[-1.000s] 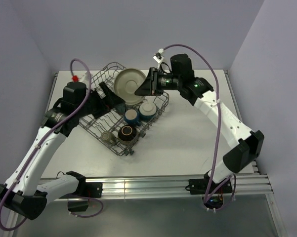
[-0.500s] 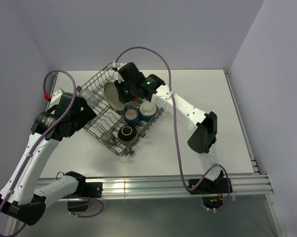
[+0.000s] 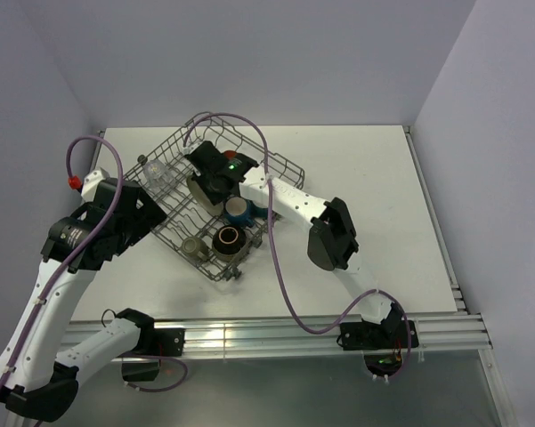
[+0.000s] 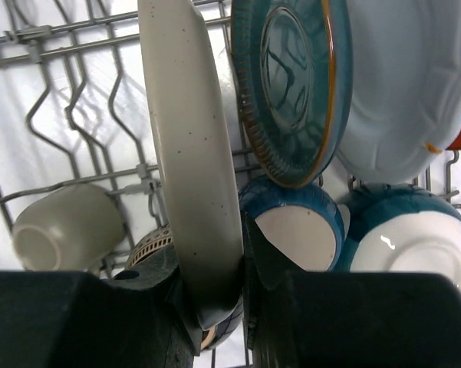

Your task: Load the mixed dishes into the dish rack

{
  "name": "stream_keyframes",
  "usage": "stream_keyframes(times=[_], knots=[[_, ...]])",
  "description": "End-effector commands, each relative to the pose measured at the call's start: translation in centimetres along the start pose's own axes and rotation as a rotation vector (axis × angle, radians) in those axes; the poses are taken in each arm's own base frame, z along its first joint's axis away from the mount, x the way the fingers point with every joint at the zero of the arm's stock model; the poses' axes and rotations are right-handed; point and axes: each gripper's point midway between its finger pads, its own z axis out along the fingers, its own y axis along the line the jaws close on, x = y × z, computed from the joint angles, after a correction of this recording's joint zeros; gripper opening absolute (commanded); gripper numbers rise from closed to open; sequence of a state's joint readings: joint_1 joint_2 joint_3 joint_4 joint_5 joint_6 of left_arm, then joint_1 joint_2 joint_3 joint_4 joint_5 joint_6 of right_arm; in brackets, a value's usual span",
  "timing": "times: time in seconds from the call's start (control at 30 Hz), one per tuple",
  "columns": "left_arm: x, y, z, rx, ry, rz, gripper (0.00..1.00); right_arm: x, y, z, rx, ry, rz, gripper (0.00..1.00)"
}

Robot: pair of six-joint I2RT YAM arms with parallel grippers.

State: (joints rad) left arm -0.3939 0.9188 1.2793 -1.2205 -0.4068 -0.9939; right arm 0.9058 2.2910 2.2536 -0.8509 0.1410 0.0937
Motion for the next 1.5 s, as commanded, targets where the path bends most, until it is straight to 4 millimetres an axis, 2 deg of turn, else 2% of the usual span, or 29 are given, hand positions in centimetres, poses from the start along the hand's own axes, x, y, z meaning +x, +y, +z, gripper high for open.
stream_keyframes(times=[0.0,0.23,0.53,0.77,0.87,0.9,0.97,1.0,1.03,1.1,1.27,1.47], knots=[[0.7,0.9,-0.3,-0.012,0.022,0.031,0.93,-5.3,-0.2,-2.0,0.026,-0.172,-0.006,0.0],[0.9,0.9,-0.4,-0.007,0.038,0.042,0.92,-4.0,0.8,0.9,0.025,-0.129,-0.022,0.0],[1.3,0.5,0.3,-0.007,0.055,0.063,0.92,-2.3,2.8,2.3,0.012,-0.089,-0.049,0.0],[1.6,0.5,0.8,-0.012,0.064,0.076,0.93,-1.3,2.8,3.2,0.026,-0.062,-0.048,0.0],[1.7,0.4,0.9,-0.008,0.069,0.081,0.93,-1.0,2.7,3.5,0.026,-0.054,-0.044,0.13],[1.7,0.3,0.9,-0.007,0.071,0.082,0.93,-0.9,2.6,3.6,0.028,-0.051,-0.042,0.27],[1.7,0.2,0.9,-0.002,0.073,0.082,0.94,-0.7,2.5,3.7,0.036,-0.045,-0.04,0.41],[1.7,0.1,0.9,0.001,0.074,0.083,0.94,-0.8,2.4,3.6,0.042,-0.047,-0.04,0.52],[1.8,0.0,0.8,0.005,0.077,0.084,0.95,-0.8,2.3,3.4,0.048,-0.048,-0.038,0.59],[1.9,-0.2,0.9,0.012,0.085,0.085,0.95,-1.5,1.8,2.7,0.067,-0.069,-0.028,0.73],[2.4,-0.8,1.3,0.038,0.107,0.084,0.95,-3.4,0.5,0.2,0.093,-0.119,-0.002,0.83],[2.9,-2.4,1.6,0.102,0.134,0.076,0.95,-6.0,-1.5,-5.7,0.117,-0.205,0.039,0.88]])
